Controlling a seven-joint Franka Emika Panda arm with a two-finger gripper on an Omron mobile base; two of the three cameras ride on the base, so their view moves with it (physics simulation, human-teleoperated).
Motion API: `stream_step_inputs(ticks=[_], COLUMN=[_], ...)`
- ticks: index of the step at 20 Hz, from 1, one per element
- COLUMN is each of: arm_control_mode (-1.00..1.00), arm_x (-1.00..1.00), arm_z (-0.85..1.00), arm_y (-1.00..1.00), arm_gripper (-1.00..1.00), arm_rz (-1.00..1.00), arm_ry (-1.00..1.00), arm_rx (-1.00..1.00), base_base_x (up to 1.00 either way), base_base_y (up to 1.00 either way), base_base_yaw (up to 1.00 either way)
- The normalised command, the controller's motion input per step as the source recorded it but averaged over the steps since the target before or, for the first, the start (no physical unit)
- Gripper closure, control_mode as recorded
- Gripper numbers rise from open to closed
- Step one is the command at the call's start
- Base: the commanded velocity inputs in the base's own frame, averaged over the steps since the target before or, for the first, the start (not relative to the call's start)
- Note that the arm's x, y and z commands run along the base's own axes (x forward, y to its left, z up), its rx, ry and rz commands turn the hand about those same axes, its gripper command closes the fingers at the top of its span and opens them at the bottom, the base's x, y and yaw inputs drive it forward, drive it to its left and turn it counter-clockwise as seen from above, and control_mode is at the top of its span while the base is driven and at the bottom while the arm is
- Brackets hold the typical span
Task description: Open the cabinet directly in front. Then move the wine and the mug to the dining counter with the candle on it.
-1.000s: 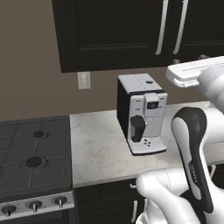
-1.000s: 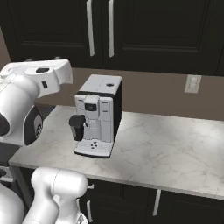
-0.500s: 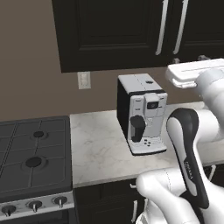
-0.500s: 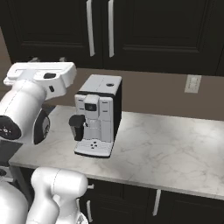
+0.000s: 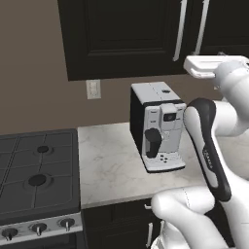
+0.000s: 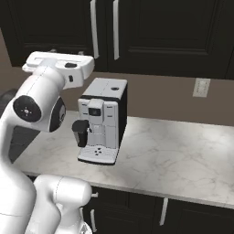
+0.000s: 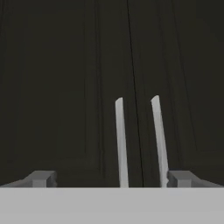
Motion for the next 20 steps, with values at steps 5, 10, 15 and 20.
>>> stream_step_inputs(ticks=[5,10,15,20], arm_control_mode=[-1.0,-1.0,-1.0,-1.0], arm_x=[0.55,0.63,0.67,0.76], arm_z=[0.0,0.0,0.0,0.0], arm_y=[0.0,-0.07,-0.22,-0.03], arm_gripper=[-1.0,-1.0,-1.0,-1.0], arm_rz=[0.0,0.0,0.0,0.0], arm_ry=[0.07,0.07,0.07,0.08], arm_rx=[0.0,0.0,0.0,0.0], base_base_x=[0.0,0.0,0.0,0.0], base_base_y=[0.0,0.0,0.0,0.0], base_base_yaw=[0.0,0.0,0.0,0.0])
